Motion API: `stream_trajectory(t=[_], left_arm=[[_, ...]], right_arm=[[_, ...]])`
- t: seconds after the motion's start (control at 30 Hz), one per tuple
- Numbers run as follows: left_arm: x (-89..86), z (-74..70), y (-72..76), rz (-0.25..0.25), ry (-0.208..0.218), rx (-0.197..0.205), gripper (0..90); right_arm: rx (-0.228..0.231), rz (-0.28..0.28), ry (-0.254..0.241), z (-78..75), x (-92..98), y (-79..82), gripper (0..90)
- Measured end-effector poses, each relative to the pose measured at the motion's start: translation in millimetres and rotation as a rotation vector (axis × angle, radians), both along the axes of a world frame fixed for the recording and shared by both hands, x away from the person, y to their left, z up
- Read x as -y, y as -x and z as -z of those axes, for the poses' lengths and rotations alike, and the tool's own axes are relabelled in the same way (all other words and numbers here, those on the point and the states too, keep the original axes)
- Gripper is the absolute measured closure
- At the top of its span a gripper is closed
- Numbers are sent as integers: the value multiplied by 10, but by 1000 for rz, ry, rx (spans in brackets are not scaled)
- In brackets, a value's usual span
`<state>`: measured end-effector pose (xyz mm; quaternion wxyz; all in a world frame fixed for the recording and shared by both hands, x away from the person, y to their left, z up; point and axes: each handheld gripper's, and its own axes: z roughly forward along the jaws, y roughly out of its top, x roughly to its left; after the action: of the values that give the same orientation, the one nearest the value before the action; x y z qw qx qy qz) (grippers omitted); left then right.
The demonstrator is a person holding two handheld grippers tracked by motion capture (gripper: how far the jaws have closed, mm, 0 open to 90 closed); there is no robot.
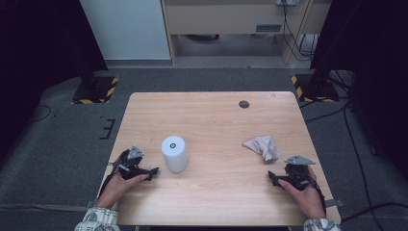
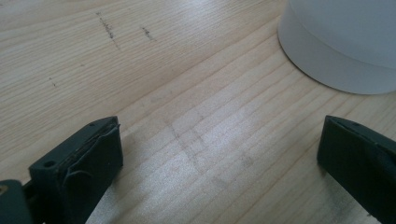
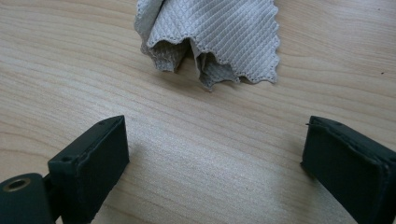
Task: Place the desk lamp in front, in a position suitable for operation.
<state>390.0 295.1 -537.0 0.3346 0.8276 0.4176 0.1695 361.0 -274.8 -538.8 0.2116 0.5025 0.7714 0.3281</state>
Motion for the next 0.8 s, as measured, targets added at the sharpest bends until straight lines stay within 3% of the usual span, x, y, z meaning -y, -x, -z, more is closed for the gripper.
stream_trajectory(t=[0.57,0.67,0.8], left_arm=[[5,-8,-22,8,-3,-6,8],[24,-62,-1,21,-10,23,34],[56,-152,43,39,17,53,27]], right_arm=[[-9,12,-7,-1,-17,-2,62],[-9,12,-7,-1,-16,-2,62],[-9,9,-6,-1,-15,-2,61]])
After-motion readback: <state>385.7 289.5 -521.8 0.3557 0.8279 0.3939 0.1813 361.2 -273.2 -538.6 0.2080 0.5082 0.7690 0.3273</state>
